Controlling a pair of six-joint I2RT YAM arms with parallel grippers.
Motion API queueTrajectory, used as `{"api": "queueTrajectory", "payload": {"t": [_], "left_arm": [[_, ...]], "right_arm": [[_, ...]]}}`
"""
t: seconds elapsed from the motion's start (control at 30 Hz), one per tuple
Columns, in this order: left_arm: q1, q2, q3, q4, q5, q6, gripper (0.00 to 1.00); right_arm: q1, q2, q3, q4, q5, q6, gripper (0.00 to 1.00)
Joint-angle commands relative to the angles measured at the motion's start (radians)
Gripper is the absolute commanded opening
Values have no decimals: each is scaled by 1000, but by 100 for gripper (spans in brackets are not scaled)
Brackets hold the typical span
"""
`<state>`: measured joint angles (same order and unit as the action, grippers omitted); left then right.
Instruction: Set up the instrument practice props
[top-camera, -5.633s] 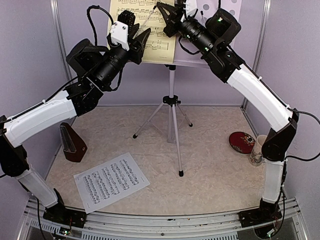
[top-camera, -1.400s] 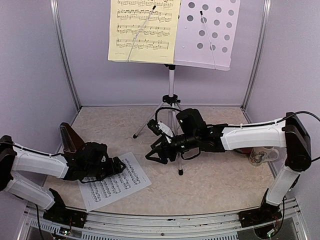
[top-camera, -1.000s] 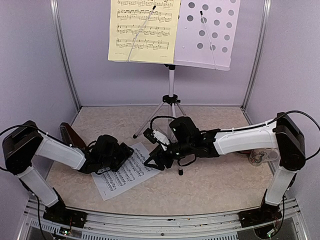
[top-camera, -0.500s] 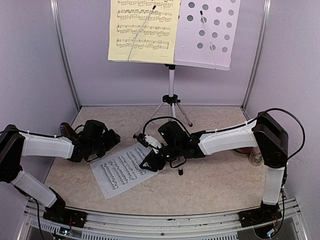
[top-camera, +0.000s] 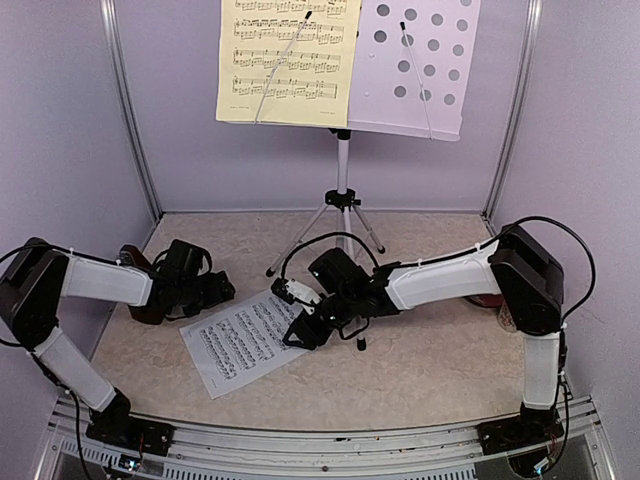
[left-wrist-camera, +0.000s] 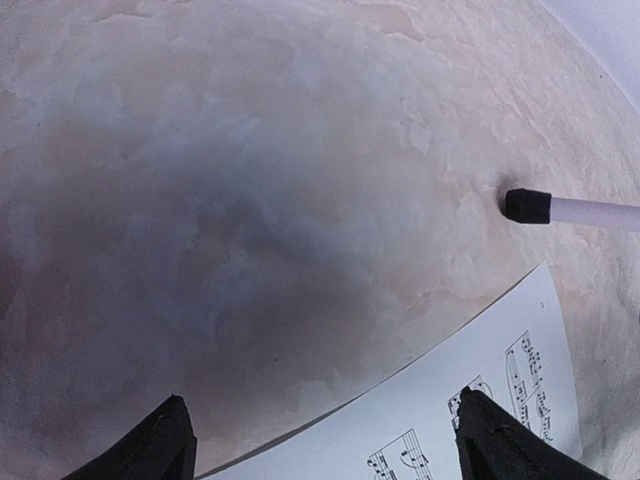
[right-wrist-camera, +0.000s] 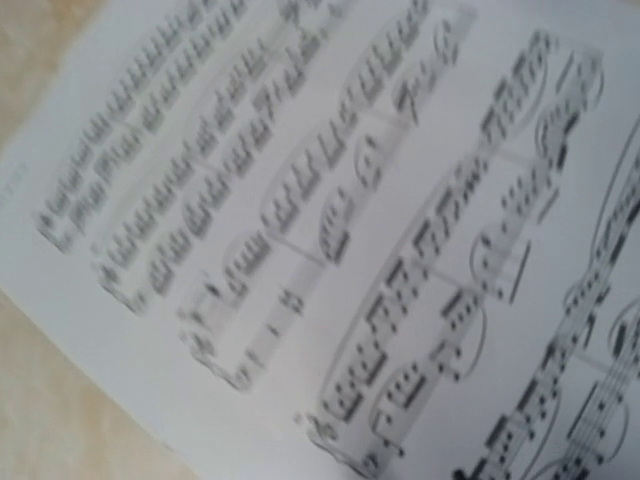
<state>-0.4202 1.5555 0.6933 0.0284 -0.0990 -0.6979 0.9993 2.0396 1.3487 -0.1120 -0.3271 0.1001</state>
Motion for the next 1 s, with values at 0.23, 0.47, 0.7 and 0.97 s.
{"api": "queueTrajectory", "payload": {"t": [0.23,0.47,0.7,0.97], "left_arm": [[11,33,-50,-3,155,65,80],[-25,-84,-186,3,284,23,74],[-42,-221,-261,1,391,-14,65],[39,-193,-198,7,337,59,67]], "right_arm": [[-40,1,-55,-48,-3,-20,55],[-101,-8,-82,-44,-23,-31,55],[-126,-21,-79,-78,-20,-57,55],[-89,-76,-97,-81,-31,-60,50]]}}
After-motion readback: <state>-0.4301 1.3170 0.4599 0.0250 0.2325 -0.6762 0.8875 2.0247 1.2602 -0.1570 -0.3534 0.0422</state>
